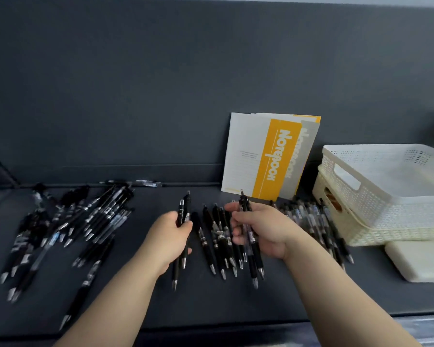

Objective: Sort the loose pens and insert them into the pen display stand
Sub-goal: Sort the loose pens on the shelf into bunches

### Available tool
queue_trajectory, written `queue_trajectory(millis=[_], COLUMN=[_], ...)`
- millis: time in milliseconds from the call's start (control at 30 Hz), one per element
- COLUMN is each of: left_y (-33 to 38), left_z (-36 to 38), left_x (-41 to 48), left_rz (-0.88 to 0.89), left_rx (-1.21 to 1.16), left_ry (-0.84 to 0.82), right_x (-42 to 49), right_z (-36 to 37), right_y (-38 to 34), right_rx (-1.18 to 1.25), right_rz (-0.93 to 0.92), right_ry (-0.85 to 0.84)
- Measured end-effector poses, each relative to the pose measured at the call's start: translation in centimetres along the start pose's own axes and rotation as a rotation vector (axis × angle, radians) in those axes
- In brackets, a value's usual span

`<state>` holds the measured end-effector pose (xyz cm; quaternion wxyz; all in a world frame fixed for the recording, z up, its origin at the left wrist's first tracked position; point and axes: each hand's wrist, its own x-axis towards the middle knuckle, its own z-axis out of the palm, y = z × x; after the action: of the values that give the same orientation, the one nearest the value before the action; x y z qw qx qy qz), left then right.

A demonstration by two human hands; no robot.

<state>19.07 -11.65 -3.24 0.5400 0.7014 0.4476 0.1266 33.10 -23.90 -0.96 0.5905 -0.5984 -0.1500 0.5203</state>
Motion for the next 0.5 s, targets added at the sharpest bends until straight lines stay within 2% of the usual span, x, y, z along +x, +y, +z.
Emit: queue_trajectory(millis=[167,267,400,500], left_y=[-0.8,-0.9,-1.0,-1.3], left_z=[0.1,0.8,0.8,0.7], left_x=[0.7,0.6,0.7,1.1], left_rz=[0.034,0.029,0.025,0.068], left_rx=[0.329,0.271,0.228,0.351], left_ry=[0.006,-0.060,-0.059,-0.061], right_x=[1.1,1.4,1.7,1.8], right_z=[0.7,0.7,1.1,2.3], right_y=[0.2,0.2,0.0,-0.4], right_rx=[0.074,0.059,-0.013,-0.177], right_rz=[-0.013,-0.017,-0.011,-0.041], right_ry=[0.056,0.110,0.185,0.182])
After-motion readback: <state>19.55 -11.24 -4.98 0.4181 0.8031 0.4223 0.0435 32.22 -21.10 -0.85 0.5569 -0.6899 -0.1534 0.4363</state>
